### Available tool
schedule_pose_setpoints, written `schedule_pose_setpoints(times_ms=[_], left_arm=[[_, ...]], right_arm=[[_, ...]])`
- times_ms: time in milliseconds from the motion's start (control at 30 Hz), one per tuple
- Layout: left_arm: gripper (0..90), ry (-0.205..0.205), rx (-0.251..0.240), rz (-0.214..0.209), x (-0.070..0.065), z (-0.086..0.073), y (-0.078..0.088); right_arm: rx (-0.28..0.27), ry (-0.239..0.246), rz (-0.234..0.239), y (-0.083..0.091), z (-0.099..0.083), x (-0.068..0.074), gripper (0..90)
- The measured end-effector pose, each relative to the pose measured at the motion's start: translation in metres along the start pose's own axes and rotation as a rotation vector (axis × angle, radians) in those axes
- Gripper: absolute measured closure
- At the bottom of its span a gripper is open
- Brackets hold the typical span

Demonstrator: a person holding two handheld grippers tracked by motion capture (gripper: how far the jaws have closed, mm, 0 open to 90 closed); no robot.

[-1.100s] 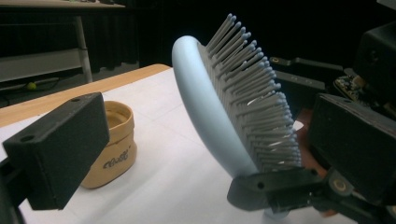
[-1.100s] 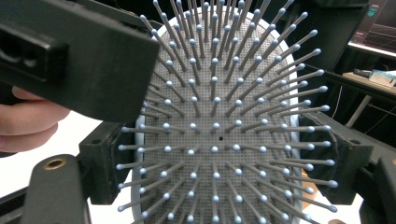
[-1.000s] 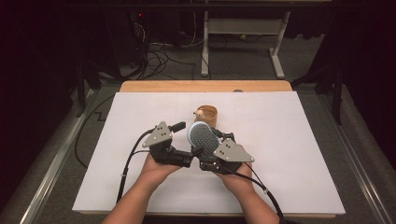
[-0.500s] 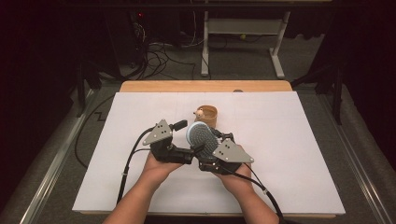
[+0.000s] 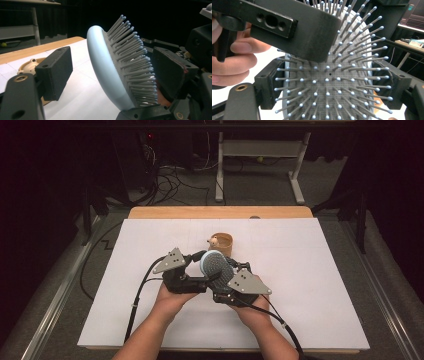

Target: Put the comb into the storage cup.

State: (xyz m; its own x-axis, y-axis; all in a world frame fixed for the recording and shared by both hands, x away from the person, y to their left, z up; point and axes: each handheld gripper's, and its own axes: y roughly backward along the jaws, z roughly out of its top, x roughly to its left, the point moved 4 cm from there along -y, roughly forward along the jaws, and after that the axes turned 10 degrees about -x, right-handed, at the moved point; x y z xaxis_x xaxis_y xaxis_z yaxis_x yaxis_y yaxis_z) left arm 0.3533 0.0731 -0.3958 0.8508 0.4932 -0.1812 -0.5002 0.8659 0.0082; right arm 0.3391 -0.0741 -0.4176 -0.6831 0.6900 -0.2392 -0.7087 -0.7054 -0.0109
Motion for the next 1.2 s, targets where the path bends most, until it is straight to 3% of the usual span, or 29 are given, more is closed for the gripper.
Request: schedule_pose_setpoints(times_ms=[300, 500, 700, 900, 1200], left_arm=[[27.9, 0.000, 0.004, -0.013, -0.0013, -0.0017, -0.0016], [36.9, 0.020, 0.007, -0.033, -0.0025, -0.0017, -0.0014], [40.9, 0.057, 0.011, -0.035, -0.0019, -0.0006, -0.0005], [44.4, 0.067, 0.003, -0.030, -0.0018, 0.0003, 0.0002], [50.6, 0.042, -0.012, -0.016, -0.0049, 0.0022, 0.0024]], right_arm=[[0.006, 0.001, -0.006, -0.0005, -0.0006, -0.0005, 20.7], [0.010, 0.002, -0.010, -0.0005, -0.0008, -0.0008, 20.7], [0.013, 0.008, -0.015, -0.0008, -0.0011, -0.0005, 20.7], [0.010, 0.015, -0.016, -0.0009, -0.0005, -0.0001, 20.7], [0.006, 0.034, -0.025, -0.0005, 0.0016, 0.0016, 20.6]])
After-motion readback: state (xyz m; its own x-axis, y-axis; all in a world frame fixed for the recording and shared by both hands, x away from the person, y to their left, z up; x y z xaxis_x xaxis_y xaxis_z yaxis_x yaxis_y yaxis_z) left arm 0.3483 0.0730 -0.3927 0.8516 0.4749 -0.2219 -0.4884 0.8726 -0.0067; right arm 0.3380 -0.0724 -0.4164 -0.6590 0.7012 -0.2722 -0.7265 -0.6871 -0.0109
